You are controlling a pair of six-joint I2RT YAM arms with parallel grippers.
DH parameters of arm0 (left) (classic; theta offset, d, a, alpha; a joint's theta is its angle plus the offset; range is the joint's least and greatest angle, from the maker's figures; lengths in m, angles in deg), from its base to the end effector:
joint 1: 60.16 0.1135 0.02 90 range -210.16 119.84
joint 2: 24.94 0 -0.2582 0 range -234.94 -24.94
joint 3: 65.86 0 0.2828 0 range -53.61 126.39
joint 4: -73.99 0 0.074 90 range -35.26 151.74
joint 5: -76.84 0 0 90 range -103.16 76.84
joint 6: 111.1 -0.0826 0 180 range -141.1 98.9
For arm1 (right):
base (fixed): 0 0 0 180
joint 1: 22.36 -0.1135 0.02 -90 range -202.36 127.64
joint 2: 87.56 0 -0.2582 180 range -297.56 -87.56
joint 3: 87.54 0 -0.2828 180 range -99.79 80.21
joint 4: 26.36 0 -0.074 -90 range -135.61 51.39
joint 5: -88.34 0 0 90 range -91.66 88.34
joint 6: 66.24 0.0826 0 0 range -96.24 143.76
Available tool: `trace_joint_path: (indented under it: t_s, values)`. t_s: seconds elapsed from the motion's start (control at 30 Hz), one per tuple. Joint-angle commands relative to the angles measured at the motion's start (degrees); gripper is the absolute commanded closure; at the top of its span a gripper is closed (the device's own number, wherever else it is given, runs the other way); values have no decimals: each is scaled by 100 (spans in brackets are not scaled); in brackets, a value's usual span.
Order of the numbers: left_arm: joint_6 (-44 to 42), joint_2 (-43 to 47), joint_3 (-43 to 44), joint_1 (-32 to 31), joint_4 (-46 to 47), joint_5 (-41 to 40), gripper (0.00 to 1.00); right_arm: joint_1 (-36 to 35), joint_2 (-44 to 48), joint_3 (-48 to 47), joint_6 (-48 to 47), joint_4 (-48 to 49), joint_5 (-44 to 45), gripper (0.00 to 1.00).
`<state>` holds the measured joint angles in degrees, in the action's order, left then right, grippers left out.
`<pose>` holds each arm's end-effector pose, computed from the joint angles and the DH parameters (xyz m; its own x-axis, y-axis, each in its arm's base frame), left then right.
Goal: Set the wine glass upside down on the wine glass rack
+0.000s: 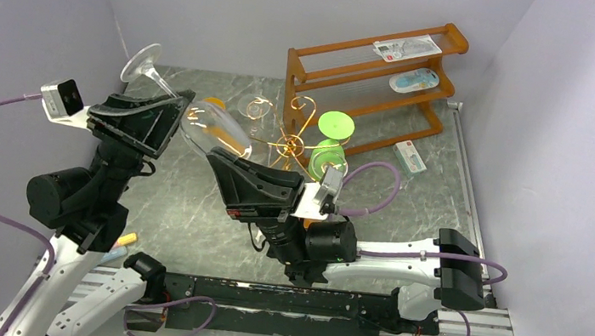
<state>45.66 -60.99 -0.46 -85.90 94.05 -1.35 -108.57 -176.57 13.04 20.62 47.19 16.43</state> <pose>0.1354 -0.0841 0.5217 -0.2309 -0.8872 -0.3995 0.8436 0.0221 -0.5365 0.0495 0.3589 0.4616 0.1108 0.8843 -0.4536 -0.9348 0.2477 0.2545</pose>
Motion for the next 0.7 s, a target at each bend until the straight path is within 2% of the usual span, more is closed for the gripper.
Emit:
trace_joint_path:
  t_s: [0.0,0.13,0.27,0.33,0.4,0.53,0.67]
  values:
    - [6,151,-54,-30,379,292,59,89,9,-158,-84,816,435,100]
    - [-65,203,-61,-34,497,256,58,89,86,-115,-46,747,314,100]
    - [-122,186,-29,-36,613,326,73,98,177,-62,92,649,232,100]
    - [-107,178,-53,-31,713,336,86,104,186,-48,184,649,237,100]
    - [-95,173,-88,-35,793,328,94,127,208,-41,296,621,243,100]
    - [-272,156,-39,-32,740,370,95,158,295,46,600,526,317,100]
    - [-739,149,213,-31,186,394,95,160,494,289,678,350,446,74]
